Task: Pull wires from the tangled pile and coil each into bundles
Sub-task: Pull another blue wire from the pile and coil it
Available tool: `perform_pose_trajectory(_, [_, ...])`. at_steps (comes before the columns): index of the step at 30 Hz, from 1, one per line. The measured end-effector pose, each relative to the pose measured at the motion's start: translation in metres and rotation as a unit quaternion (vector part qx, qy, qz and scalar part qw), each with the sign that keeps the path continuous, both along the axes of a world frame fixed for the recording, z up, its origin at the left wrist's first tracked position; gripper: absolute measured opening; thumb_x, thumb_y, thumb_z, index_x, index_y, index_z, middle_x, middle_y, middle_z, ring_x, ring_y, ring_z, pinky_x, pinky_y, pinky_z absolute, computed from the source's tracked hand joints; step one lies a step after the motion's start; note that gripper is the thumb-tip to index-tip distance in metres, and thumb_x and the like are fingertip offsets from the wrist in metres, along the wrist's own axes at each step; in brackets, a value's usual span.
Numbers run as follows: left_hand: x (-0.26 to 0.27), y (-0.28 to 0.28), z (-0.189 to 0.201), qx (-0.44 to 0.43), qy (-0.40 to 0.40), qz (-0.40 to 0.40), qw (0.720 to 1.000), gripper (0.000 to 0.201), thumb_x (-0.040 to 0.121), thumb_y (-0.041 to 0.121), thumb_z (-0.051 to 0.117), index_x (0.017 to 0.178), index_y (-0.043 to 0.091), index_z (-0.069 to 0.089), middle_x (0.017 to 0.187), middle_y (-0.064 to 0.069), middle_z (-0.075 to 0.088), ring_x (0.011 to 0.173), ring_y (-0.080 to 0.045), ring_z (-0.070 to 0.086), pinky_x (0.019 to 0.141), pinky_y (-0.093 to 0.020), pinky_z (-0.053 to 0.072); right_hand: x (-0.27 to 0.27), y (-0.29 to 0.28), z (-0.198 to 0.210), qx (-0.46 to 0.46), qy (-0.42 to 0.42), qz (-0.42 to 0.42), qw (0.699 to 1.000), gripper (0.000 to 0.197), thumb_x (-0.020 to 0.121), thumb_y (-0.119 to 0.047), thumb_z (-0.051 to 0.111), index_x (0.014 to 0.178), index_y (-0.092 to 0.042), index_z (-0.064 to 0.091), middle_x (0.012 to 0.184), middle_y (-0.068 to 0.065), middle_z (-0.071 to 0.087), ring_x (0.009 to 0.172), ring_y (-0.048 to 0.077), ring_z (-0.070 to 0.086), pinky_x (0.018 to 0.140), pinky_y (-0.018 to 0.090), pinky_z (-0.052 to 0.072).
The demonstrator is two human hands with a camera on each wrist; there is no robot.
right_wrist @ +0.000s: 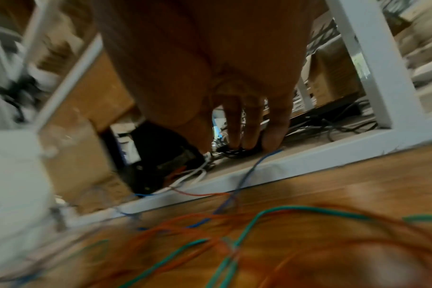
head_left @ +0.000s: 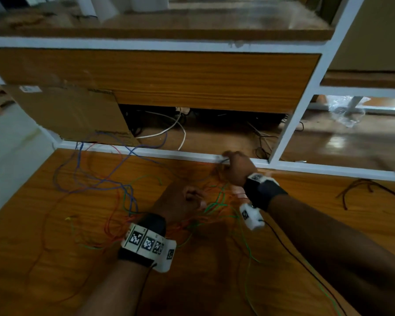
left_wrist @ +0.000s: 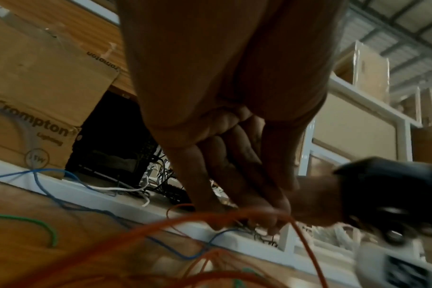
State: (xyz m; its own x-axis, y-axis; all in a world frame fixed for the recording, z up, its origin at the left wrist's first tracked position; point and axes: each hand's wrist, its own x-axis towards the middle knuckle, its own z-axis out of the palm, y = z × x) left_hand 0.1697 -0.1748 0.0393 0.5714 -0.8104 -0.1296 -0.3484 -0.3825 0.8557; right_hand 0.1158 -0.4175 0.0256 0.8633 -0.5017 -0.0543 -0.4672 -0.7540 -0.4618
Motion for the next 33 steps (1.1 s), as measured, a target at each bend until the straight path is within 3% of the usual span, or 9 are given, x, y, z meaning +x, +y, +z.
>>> perform_pose_trajectory(3, [0.003,0.000,-0.010,0.014,-0.007,0.036,0.999,0.018,0.083,0.026,0.080,0.099,0.022,0.077,0.091,0.005,0.077,0.078,-0.006,0.070,0.077,-0.036,0.060,0.021,-0.036,-0.009,-0.036,0.094,-0.108,0.989,0.062,0.095,-0.041,0.067,0.143,-0.010,0.042,0.144,0.025,0.045,0.121,0.046,0.056,0.090,0.047,0.051])
perform_pose_trajectory(7, [0.007,0.007,-0.010,0.002,-0.010,0.074,0.997,0.014,0.084,0.029,0.079,0.098,0.025,0.078,0.094,0.007,0.076,0.090,-0.012,0.070,0.081,-0.036,0.058,0.024,-0.042,-0.012,-0.030,0.115,-0.067,0.991,0.024,0.098,-0.027,0.055,0.092,-0.003,0.057,0.110,0.023,0.067,0.086,0.033,0.059,0.072,0.035,0.046])
perform_pose_trajectory(12, [0.010,0.016,0.005,-0.044,-0.105,0.131,0.985,0.035,0.083,0.042,0.077,0.115,0.028,0.072,0.109,0.009,0.073,0.100,-0.007,0.066,0.082,-0.029,0.055,-0.014,0.005,0.037,0.150,-0.115,-0.082,0.979,0.021,0.090,-0.012,0.067,0.073,-0.020,0.075,0.067,-0.003,0.071,0.071,0.022,0.070,0.058,0.027,0.048])
perform_pose_trajectory(16, [-0.003,-0.012,0.028,-0.101,-0.157,0.080,0.979,0.058,0.089,0.043,0.071,0.141,0.028,0.051,0.136,0.013,0.055,0.121,0.001,0.050,0.099,-0.018,0.042,-0.072,0.061,0.113,0.306,-0.218,0.024,0.926,0.018,0.097,0.008,0.057,0.088,-0.002,0.069,0.073,0.011,0.074,0.056,0.010,0.065,0.050,0.016,0.045])
perform_pose_trajectory(19, [-0.012,-0.025,0.042,-0.151,-0.130,0.067,0.978,0.019,0.095,0.031,0.063,0.110,0.022,0.070,0.092,0.010,0.071,0.087,0.001,0.065,0.077,-0.022,0.050,-0.109,0.054,0.157,0.318,-0.300,-0.002,0.899,0.010,0.101,-0.003,0.061,0.094,-0.007,0.067,0.077,0.008,0.076,0.061,0.013,0.069,0.049,0.017,0.045])
perform_pose_trajectory(23, [-0.004,-0.007,0.046,-0.121,-0.220,0.071,0.965,0.046,0.085,0.062,0.052,0.095,0.024,0.075,0.084,0.007,0.072,0.077,-0.001,0.063,0.067,-0.019,0.046,-0.175,0.005,0.182,0.268,-0.376,-0.129,0.877,0.009,0.101,-0.013,0.062,0.099,-0.011,0.070,0.079,0.005,0.076,0.064,0.012,0.068,0.051,0.020,0.050])
perform_pose_trajectory(28, [0.000,0.010,0.048,-0.087,-0.230,0.018,0.969,0.031,0.095,0.042,0.061,0.118,0.024,0.072,0.116,0.001,0.073,0.103,-0.002,0.062,0.089,-0.011,0.046,-0.244,-0.036,0.150,0.105,-0.134,-0.194,0.966,0.007,0.100,-0.031,0.065,0.101,-0.029,0.071,0.099,0.000,0.078,0.094,0.027,0.071,0.081,0.048,0.057])
perform_pose_trajectory(31, [-0.024,-0.008,0.056,-0.105,-0.302,-0.051,0.946,0.038,0.094,0.046,0.057,0.118,0.021,0.073,0.114,0.002,0.073,0.104,-0.006,0.062,0.089,-0.012,0.042,-0.246,-0.021,0.126,-0.129,0.116,-0.145,0.974,0.071,0.090,-0.060,0.067,0.148,-0.024,0.048,0.152,0.013,0.052,0.129,0.035,0.055,0.105,0.051,0.049])
perform_pose_trajectory(33, [-0.043,-0.031,0.057,-0.084,-0.354,-0.098,0.926,0.038,0.094,0.044,0.053,0.117,0.024,0.074,0.105,-0.002,0.076,0.096,-0.017,0.065,0.080,-0.022,0.044,-0.233,0.007,0.127,-0.197,0.101,-0.071,0.973,0.091,0.084,-0.074,0.062,0.155,-0.021,0.041,0.161,0.008,0.041,0.146,0.035,0.036,0.114,0.049,0.040])
